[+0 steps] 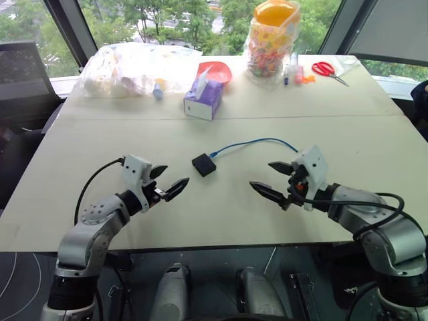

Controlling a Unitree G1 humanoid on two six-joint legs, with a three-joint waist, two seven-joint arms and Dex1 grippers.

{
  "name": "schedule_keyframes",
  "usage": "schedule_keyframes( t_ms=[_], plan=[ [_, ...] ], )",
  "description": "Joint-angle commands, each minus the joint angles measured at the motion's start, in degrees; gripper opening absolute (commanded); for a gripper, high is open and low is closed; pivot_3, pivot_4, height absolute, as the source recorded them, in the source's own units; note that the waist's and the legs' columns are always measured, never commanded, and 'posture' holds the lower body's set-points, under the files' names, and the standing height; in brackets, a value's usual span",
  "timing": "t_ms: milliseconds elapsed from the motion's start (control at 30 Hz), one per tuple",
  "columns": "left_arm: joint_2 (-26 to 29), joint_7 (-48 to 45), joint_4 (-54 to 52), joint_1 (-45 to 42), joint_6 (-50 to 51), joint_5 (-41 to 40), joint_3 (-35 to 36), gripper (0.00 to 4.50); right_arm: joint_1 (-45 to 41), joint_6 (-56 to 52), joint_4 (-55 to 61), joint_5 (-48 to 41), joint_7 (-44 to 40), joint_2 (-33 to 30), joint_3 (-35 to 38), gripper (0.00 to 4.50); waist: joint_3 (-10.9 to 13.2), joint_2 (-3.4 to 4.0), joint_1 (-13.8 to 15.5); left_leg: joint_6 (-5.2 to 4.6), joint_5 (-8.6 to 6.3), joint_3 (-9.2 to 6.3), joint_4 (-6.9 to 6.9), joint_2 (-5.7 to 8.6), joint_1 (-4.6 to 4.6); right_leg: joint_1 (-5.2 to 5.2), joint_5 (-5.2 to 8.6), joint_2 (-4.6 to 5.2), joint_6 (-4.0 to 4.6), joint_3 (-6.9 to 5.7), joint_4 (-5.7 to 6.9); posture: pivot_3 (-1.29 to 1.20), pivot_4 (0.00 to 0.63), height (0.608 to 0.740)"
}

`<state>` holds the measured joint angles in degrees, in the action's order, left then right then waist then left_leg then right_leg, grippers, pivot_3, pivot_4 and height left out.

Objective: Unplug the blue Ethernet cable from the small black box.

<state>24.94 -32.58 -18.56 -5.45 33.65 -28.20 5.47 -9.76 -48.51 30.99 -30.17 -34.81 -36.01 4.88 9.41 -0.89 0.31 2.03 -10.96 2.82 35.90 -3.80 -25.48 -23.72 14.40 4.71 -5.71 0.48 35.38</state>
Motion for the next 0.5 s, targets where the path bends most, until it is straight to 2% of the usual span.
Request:
schedule_keyframes(
  t_ms=[33, 500],
  plan=[
    [0.45, -0.54, -0.67, -0.76, -2.64, -0.28, 1.87, 4.47, -1.05, 0.94, 0.56, -0.77, -2.41, -1.84, -0.48, 4.31, 0.00, -0.01, 0.00, 0.00, 0.00, 0.00, 0.00, 0.00, 0.00, 0.00, 0.00, 0.00, 0.00, 0.00, -0.01, 0.00, 0.150, 0.735],
    [2.41, -2.75, -0.17, -2.62, -0.39, -3.88, 3.77, 4.47, -6.38, 2.03, -4.46, 0.49, -6.36, -3.69, -3.13, 4.31, 0.02, -0.01, -0.06, -0.01, 0.00, 0.03, -0.04, 0.00, -0.02, -0.04, 0.00, 0.01, 0.00, 0.02, -0.04, 0.00, 0.150, 0.735]
  ],
)
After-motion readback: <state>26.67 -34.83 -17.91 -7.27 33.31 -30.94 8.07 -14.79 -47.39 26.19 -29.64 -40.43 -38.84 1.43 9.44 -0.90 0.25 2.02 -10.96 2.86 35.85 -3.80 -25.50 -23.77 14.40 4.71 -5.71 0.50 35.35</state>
